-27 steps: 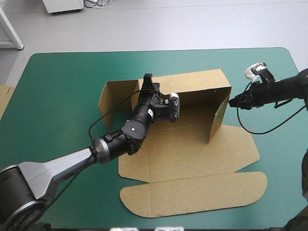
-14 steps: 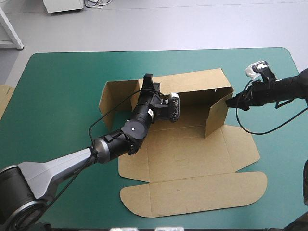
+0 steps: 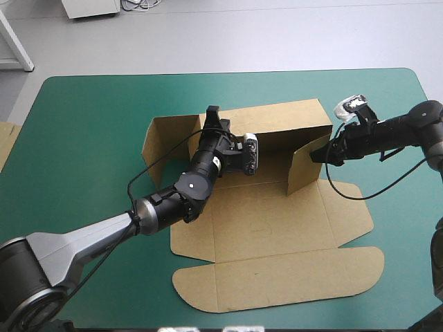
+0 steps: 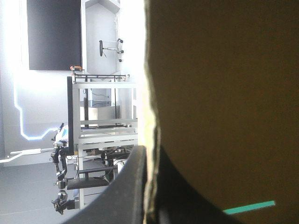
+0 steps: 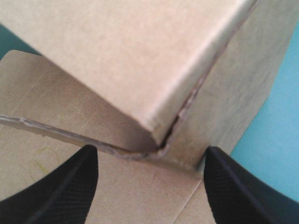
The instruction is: Fold the box
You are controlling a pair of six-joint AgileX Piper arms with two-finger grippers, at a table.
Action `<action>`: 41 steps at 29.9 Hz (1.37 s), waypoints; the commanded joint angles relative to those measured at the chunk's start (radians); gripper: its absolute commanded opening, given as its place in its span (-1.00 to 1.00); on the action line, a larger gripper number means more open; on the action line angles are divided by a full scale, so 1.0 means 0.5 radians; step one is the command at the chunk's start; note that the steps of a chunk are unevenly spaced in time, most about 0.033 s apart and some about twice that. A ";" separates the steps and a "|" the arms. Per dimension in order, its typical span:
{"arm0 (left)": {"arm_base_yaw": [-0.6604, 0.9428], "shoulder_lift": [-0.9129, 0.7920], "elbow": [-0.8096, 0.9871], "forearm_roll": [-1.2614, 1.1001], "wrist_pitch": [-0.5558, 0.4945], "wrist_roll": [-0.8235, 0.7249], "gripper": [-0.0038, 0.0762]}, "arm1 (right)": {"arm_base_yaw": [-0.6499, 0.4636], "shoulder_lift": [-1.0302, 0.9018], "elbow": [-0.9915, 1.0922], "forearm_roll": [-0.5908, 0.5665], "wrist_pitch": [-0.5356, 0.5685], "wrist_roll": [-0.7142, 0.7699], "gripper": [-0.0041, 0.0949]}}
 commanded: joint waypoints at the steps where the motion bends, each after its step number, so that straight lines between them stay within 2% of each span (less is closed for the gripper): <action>1: -0.020 -0.068 -0.044 -0.003 -0.083 -0.031 -0.93 | 0.019 -0.097 -0.048 0.089 -0.076 0.017 0.23; 6: -0.020 -0.068 -0.044 -0.003 -0.087 -0.031 -0.93 | 0.019 -0.132 0.017 0.115 -0.191 0.012 0.16; 10: -0.020 -0.068 -0.044 -0.003 -0.087 -0.036 -0.93 | 0.019 -0.187 0.168 0.233 -0.370 -0.064 0.16; 19: -0.020 -0.068 -0.044 0.002 -0.100 -0.088 -0.93 | 0.027 -0.337 0.540 0.670 -0.720 -0.459 0.16; 22: -0.020 -0.068 -0.044 0.002 -0.108 -0.091 -0.93 | 0.047 -0.341 0.571 0.693 -0.769 -0.485 0.14; 28: -0.020 -0.047 -0.044 -0.002 -0.112 -0.096 -0.93 | 0.173 -0.341 0.580 0.646 -0.968 -0.481 -0.03; 32: -0.020 -0.046 -0.044 0.003 -0.112 -0.096 -0.93 | 0.184 -0.341 0.580 0.607 -1.015 -0.384 -0.05; 37: -0.020 -0.046 -0.044 0.003 -0.108 -0.096 -0.93 | 0.184 -0.341 0.580 0.595 -0.996 -0.355 -0.30; 41: -0.020 -0.046 -0.044 0.003 -0.108 -0.096 -0.93 | 0.184 -0.341 0.580 0.595 -0.949 -0.355 -0.59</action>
